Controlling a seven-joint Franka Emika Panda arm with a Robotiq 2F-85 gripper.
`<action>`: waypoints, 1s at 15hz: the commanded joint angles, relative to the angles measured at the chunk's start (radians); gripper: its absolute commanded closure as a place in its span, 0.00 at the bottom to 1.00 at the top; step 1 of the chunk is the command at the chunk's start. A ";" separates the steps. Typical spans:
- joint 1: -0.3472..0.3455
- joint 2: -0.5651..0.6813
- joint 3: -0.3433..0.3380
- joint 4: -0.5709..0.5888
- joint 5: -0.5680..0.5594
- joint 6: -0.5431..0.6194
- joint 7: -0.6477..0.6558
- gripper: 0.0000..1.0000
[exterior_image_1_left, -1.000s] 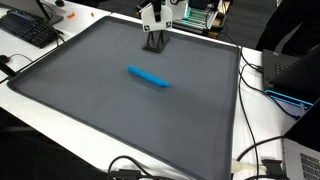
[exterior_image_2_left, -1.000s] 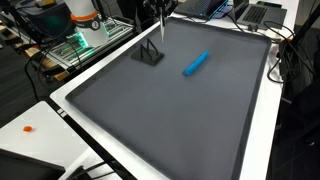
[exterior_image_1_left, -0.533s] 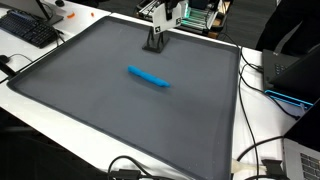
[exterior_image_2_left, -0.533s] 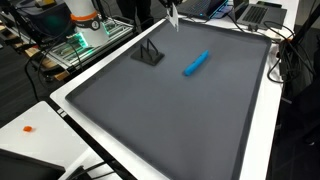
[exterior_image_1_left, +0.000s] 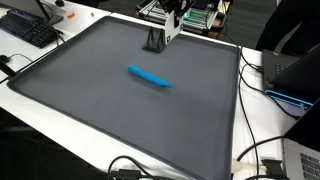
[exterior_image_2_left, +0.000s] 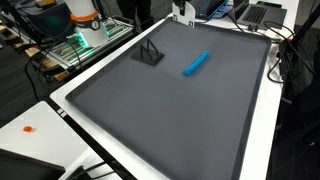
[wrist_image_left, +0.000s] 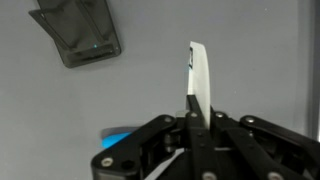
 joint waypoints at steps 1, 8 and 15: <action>0.014 0.042 0.001 0.045 -0.038 -0.020 -0.161 0.99; 0.014 0.034 -0.004 0.036 -0.019 -0.002 -0.150 0.96; 0.017 0.051 -0.001 0.051 -0.018 0.007 -0.161 0.99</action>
